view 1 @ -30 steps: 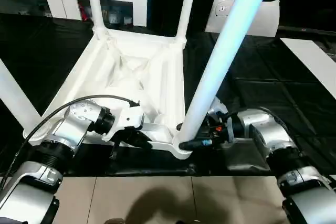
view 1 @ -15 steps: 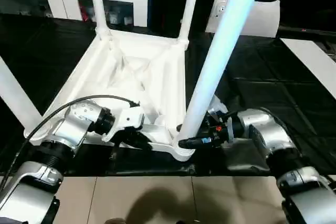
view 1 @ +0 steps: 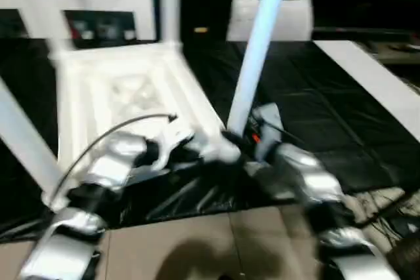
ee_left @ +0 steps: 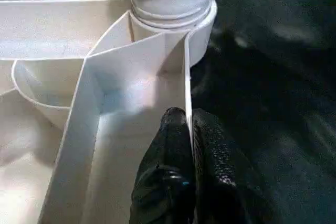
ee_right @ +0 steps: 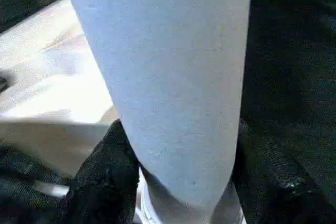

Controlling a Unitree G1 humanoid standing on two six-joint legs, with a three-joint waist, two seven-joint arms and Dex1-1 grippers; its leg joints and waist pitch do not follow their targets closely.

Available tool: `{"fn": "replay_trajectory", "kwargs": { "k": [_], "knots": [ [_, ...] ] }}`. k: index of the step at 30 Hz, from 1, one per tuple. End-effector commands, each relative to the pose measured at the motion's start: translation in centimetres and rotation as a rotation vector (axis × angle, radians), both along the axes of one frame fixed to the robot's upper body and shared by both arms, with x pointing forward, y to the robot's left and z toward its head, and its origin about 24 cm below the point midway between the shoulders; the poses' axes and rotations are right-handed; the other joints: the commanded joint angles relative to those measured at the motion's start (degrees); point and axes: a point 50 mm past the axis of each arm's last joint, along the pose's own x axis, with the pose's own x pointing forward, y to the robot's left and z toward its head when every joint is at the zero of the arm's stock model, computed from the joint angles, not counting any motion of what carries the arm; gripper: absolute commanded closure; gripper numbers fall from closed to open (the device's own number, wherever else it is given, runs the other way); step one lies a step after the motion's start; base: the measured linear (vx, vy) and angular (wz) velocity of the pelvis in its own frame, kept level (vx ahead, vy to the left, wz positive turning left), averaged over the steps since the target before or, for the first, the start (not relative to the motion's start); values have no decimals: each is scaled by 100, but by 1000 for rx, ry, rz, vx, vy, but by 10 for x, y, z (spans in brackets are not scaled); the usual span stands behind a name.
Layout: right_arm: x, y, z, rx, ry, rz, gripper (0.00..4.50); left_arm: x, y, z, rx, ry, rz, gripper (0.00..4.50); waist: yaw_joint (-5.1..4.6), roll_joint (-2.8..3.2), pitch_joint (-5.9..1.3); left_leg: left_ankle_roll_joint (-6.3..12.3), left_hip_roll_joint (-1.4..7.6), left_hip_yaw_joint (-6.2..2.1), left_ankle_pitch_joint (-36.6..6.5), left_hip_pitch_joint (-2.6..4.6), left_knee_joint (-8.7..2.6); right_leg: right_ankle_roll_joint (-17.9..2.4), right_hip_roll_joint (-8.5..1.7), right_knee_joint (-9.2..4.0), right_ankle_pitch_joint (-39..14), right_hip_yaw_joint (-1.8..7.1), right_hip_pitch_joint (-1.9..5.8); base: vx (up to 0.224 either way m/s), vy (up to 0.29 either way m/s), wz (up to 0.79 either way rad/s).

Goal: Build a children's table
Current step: Rotate leg to tighten

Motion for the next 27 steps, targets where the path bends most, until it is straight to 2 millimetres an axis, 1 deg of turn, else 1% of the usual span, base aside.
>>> {"fn": "replay_trajectory", "kwargs": {
  "k": [1,2,3,4,5,6,7,8,9,10,11,12,13,14,15,16,17,18,19,20,21,22,23,24,25,26,27],
  "knots": [
    [-15,47,-11,47,97,145,246,2,-47,19,-201,-64,-57,450,-51,63,-213,191,142,-98,-2378,104,-384,202,-392,-705,-3756,67,162,0,0,0],
    [-15,51,-10,47,91,144,246,3,-48,19,-193,-69,-51,450,-124,41,-212,167,174,-138,-2557,71,-411,225,-422,-699,-3695,14,228,0,0,0],
    [-15,52,-9,47,89,144,246,3,-48,19,-191,-70,-50,450,-124,41,-212,167,174,-138,-2557,71,-411,225,-422,-699,-3695,14,228,0,0,0],
    [-15,54,-8,40,75,148,246,3,-48,19,-175,-72,-54,450,-187,74,-195,121,226,-184,-2798,82,-474,170,-455,-666,-3565,49,258,0,0,0],
    [-14,54,-5,57,58,148,246,2,-47,17,-150,-74,-61,450,-220,59,-192,100,206,-191,-2861,94,-475,110,-478,-657,-3548,74,246,17,51,6],
    [-14,54,-5,57,58,148,246,2,-47,17,-150,-74,-61,450,-228,52,-192,94,185,-187,-2835,92,-469,96,-491,-661,-3595,85,240,0,0,0],
    [-14,48,-1,89,36,137,190,0,-43,13,-109,-70,-82,450,-233,40,-192,105,149,-171,-2708,84,-450,86,-522,-677,-3710,103,230,0,0,0],
    [-14,48,0,93,34,135,190,0,-42,13,-104,-69,-85,450,-232,42,-184,126,133,-162,-2600,76,-439,106,-538,-698,-3824,110,225,0,0,0],
    [-13,39,2,111,18,128,176,-2,-37,10,-74,-61,-99,450,-234,41,-185,145,132,-159,-2539,68,-440,117,-538,-705,-3854,115,223,0,0,0],
    [-14,33,3,110,4,139,174,-3,-33,9,-60,-55,-110,450,-227,46,-187,146,129,-160,-2505,65,-441,122,-535,-699,-3839,120,226,0,0,0],
    [-14,27,3,103,-8,152,166,-4,-29,7,-46,-48,-123,450,-196,45,-198,177,133,-150,-2392,57,-449,94,-541,-681,-3752,159,224,0,0,0],
    [-14,27,3,103,-8,152,140,-4,-29,7,-46,-48,-123,450,-176,35,-198,210,147,-145,-2300,29,-465,35,-539,-649,-3644,194,230,0,0,0],
    [-15,20,3,94,-17,166,131,-6,-25,7,-32,-46,-137,450,-166,38,-205,212,151,-147,-2242,13,-472,2,-538,-629,-3579,206,241,0,0,0],
    [-16,14,4,86,-34,192,128,-7,-22,6,-22,-42,-155,450,-130,34,-223,240,165,-141,-2108,-14,-485,-67,-532,-587,-3397,249,255,0,0,0],
    [-17,9,5,75,-46,216,128,-8,-19,5,-15,-35,-169,450,-86,55,-231,268,180,-125,-1940,-30,-493,-182,-531,-540,-3163,304,247,0,0,0],
    [-19,5,5,67,-55,242,123,-9,-17,5,-6,-34,-185,450,-66,40,-249,286,180,-120,-1827,-53,-494,-241,-528,-503,-3018,328,258,0,0,0],
    [-24,-10,6,40,-71,344,104,-13,-8,4,28,-20,-241,450,-3,19,-250,360,175,-100,-1653,-84,-490,-289,-502,-473,-2884,358,270,0,0,0],
    [-26,-19,7,30,-67,384,91,-14,-2,3,50,-15,-272,450,67,6,-280,453,181,-76,-1394,-109,-471,-368,-503,-388,-2600,420,280,0,0,0],
    [-26,-20,7,28,-66,391,91,-15,-1,3,55,-14,-278,450,67,6,-280,453,181,-76,-1394,-109,-471,-368,-503,-388,-2600,420,280,0,0,0],
    [-27,-24,7,25,-63,405,84,-15,1,3,64,-12,-290,450,137,1,-263,516,188,-25,-1186,-97,-466,-536,-476,-345,-2379,469,223,0,0,0],
    [-27,-30,9,21,-70,425,66,-17,4,2,74,-10,-321,450,198,-8,-285,475,184,-18,-1065,-82,-451,-614,-476,-298,-2277,501,218,0,0,0],
    [-26,-33,9,13,-72,433,66,-18,6,3,75,-8,-336,450,198,-17,-292,483,182,-2,-985,-104,-448,-666,-464,-265,-2183,522,218,44,-55,2],
    [-25,-39,11,-3,-77,448,66,-20,8,3,76,-3,-365,450,264,-45,-323,490,170,5,-774,-137,-426,-712,-442,-191,-1934,540,239,0,0,0],
    [-23,-52,16,-42,-89,510,66,-26,14,3,83,16,-445,450,279,-54,-322,503,186,15,-695,-122,-427,-768,-439,-163,-1788,553,224,0,0,0],
    [-23,-56,17,-53,-90,530,66,-28,15,3,85,25,-467,450,327,-45,-356,560,182,15,-463,-150,-413,-877,-438,-91,-1456,547,272,0,0,0],
    [-23,-56,17,-55,-91,532,66,-28,15,3,86,26,-470,450,362,-48,-351,614,185,42,-285,-138,-403,-978,-421,-60,-1143,561,250,0,0,0],
    [-23,-56,17,-55,-91,532,66,-28,15,3,86,26,-470,450,362,-48,-351,614,185,42,-285,-138,-403,-978,-421,-60,-1143,561,250,0,0,0]
  ]
}}
